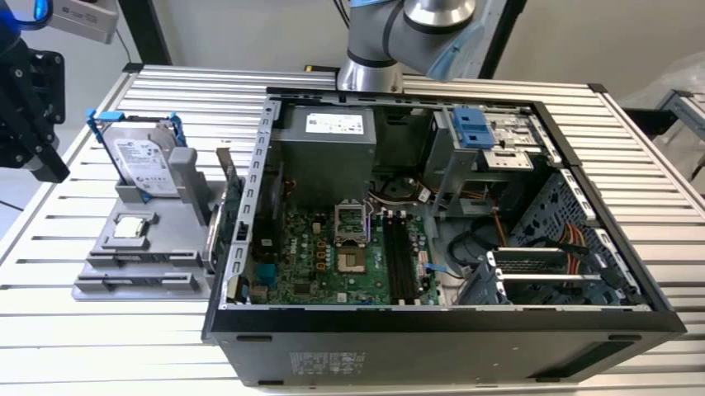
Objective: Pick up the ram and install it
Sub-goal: 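Pick up the ram and move it above insertion slot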
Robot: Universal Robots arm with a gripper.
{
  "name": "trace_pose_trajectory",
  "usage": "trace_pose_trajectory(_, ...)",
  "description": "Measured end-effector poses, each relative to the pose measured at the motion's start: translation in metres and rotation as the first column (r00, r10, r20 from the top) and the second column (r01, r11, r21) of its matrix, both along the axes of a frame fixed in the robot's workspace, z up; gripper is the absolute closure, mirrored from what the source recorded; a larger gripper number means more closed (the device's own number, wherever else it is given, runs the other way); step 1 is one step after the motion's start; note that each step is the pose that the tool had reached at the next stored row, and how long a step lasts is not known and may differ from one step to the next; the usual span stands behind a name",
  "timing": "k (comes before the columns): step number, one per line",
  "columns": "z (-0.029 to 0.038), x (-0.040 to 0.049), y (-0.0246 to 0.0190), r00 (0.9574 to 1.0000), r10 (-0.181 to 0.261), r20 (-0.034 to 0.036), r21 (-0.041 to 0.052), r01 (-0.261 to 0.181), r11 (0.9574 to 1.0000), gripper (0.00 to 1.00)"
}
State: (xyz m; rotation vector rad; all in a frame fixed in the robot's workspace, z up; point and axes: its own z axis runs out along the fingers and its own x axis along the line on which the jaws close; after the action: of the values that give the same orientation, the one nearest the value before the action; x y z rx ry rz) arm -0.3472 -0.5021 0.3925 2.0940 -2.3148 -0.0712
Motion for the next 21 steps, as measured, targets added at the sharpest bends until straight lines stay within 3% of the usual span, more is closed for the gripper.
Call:
trace_pose_trajectory(7,0.0,0.0,0.0,0.9984,0.056,0.0,0.0,-0.056,0.9984,1.0)
trace_pose_trajectory(21,0.0,0.0,0.0,0.9971,0.076,0.0001,0.0,-0.076,0.9971,1.0)
